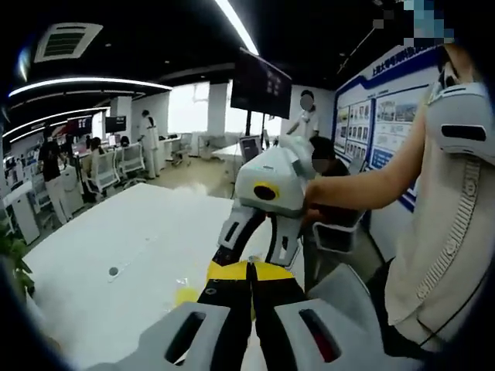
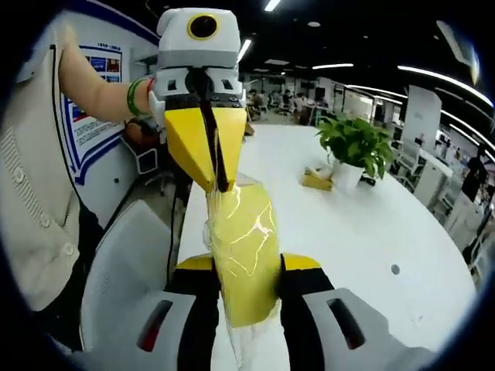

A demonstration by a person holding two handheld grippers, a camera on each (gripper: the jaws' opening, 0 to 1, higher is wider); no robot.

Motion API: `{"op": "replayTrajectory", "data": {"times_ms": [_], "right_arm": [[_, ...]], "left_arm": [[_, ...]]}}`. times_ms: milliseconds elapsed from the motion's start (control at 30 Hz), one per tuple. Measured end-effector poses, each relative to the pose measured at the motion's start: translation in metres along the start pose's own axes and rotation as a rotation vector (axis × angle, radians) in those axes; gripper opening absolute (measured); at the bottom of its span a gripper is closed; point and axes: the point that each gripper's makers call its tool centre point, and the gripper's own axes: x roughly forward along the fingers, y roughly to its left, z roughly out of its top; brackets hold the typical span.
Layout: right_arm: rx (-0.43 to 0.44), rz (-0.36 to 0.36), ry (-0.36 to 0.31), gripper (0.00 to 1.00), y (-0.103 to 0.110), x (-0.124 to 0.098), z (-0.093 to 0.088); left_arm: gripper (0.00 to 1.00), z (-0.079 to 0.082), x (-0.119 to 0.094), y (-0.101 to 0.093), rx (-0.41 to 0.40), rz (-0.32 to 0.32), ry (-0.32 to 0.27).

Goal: Compare the silicone blocks by pressing each to a similar depth, holding the contact briefly, and releasing to observe deformation and rebound differences across the visible hardness samples.

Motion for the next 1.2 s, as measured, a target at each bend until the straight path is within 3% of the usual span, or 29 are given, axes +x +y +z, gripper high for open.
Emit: {"op": "replayTrajectory", "data": {"times_ms": [267,433,1200], "right_arm": [[-0.045,-0.117,0.068,0.12,-0.012,0.002,-0.009],[-0.054,-0.142,0.088,0.07,-0.015,0.002,-0.013],[0.037,-0.122,0.066,0.04,-0.009,0.002,-0.017]], "left_arm": [[0.0,-0.009,0.006,0.004,0.008,0.029,0.026],[0.0,-0.013,0.009,0.005,0.002,0.044,0.031],[0.0,-0.014,0.013,0.0,0.013,0.049,0.048]]}}
